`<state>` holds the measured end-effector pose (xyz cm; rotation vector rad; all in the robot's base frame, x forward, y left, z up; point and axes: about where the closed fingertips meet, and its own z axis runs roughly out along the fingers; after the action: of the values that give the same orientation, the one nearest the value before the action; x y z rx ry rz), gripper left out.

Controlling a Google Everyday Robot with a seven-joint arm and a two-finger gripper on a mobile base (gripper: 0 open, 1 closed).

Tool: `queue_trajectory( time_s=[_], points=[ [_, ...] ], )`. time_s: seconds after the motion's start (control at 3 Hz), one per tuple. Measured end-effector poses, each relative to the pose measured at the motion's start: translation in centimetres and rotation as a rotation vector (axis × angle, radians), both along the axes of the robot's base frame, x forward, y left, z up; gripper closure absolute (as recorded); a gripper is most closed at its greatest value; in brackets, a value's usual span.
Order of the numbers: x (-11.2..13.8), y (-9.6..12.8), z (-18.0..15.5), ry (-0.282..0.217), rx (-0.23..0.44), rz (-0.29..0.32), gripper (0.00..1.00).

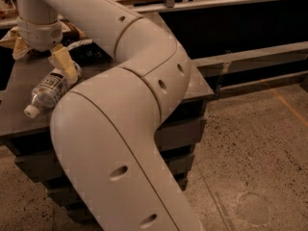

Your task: Place blue plastic bottle upright

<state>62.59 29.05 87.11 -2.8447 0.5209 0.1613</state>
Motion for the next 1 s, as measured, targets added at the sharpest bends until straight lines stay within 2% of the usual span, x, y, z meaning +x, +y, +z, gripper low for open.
queue_trajectory(
  time_s=[0.67, 1.0],
  points=[
    [-1.0, 1.6, -1.9, 0.046, -0.008, 0.047, 0.00],
    [-2.3, 1.3, -2.7, 0.085, -0.019, 0.042, 0.00]
  ],
)
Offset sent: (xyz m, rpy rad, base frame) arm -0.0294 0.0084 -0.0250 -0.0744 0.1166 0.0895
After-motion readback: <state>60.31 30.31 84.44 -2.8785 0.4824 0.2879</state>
